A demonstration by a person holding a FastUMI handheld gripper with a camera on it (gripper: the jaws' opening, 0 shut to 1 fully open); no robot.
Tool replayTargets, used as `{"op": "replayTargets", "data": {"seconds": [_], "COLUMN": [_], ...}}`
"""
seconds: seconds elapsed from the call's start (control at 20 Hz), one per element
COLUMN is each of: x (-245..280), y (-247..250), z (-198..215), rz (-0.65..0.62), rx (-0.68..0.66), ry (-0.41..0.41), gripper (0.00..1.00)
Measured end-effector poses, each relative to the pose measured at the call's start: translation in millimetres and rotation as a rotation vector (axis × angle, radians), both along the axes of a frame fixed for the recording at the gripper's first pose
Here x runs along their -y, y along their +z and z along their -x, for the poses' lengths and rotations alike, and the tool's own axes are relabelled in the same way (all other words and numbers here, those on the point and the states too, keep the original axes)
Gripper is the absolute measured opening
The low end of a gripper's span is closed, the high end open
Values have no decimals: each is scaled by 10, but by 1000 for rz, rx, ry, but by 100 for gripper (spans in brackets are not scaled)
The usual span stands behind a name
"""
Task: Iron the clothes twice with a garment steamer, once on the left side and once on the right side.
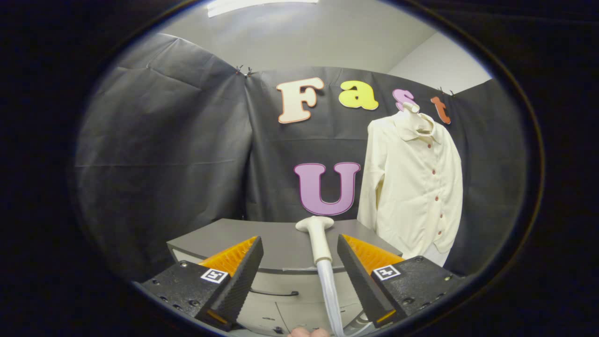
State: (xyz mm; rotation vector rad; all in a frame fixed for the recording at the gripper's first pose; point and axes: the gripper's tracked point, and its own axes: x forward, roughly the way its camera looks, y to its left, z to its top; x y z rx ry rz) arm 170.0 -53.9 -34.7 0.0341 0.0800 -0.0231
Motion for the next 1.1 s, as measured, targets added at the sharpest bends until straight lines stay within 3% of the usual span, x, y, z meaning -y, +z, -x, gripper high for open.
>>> {"op": "replayTargets", "data": {"seconds": [0.3,0.6,0.8,0.95,1.1], "x": [167,164,286,213,203], "y": [-287,-785,-1003,-1153,-1176], "z": [-480,-966,-1249,-1365,-1445], "rz": [16,11,48,-45,-33], "rx": [-87,-271,-349,-388,-386], "ry": [-29,-33,-51,-41,-51], "gripper": [97,96,88,76,75]}}
